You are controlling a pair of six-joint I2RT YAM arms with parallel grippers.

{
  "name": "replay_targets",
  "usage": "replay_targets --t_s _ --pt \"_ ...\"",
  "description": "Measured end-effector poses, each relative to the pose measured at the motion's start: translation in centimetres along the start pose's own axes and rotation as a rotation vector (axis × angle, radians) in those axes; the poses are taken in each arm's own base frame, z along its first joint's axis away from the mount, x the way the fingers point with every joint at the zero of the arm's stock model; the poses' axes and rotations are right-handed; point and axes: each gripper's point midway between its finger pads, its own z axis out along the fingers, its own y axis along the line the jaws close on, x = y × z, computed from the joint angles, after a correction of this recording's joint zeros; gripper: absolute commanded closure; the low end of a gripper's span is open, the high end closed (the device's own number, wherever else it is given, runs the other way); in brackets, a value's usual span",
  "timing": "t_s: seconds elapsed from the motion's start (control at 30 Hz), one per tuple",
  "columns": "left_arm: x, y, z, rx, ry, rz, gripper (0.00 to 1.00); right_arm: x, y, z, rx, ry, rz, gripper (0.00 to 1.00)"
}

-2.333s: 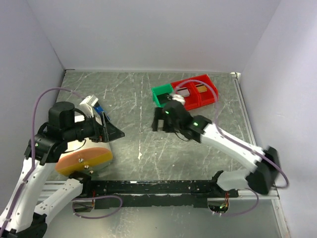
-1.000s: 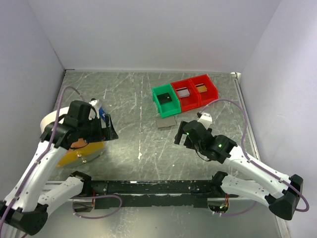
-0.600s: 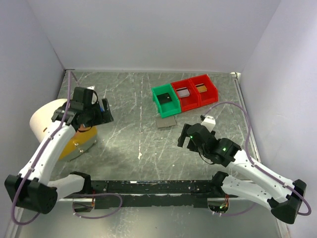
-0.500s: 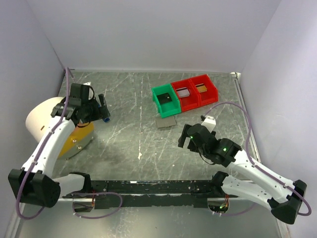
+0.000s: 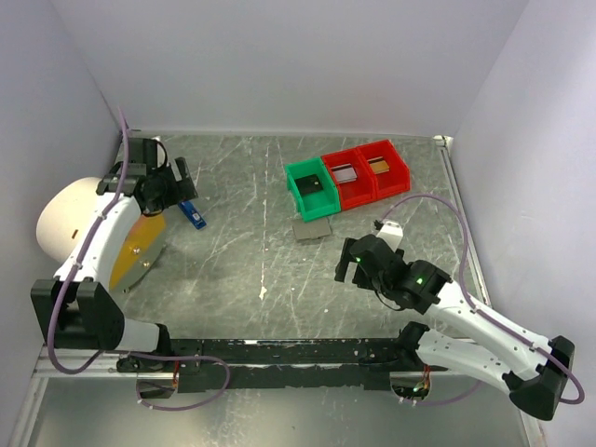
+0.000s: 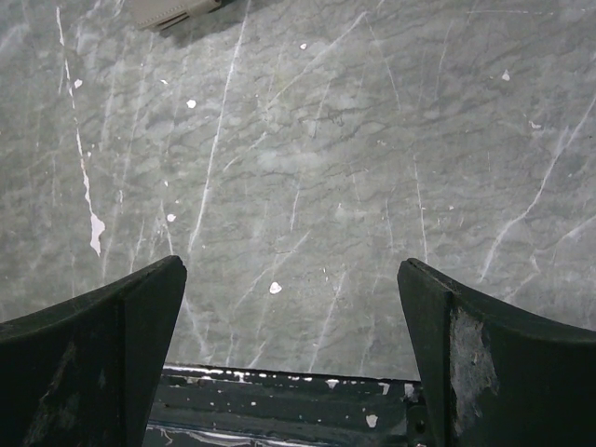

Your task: Take the credit cards out of the card holder

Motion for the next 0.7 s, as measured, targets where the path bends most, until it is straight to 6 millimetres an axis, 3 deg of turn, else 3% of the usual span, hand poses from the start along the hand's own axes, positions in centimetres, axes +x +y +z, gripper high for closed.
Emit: replay_targets --t_s 0.23,0.43,0.53,0.7 --pt "-1.7 1.3 0.9 -0.017 -0.016 -0.038 0.05 0.2 0.0 0.1 -0.001 0.011 -0.004 0.00" --pt "-1.6 -1.8 0.5 0.152 0.017 -0.037 0.05 0.1 -0.4 0.4 0.025 0.000 -0.022 0.00" --pt "-1.7 -4.0 -1.1 0.243 -0.010 -0.022 0.05 -0.7 -0.7 1.0 0.071 -0.017 -0.056 0.00" --pt "-0.1 -7.9 -6.9 0.420 -0.098 0.042 0.05 -3.6 -0.7 3.0 0.111 -0.025 -0.083 0.00"
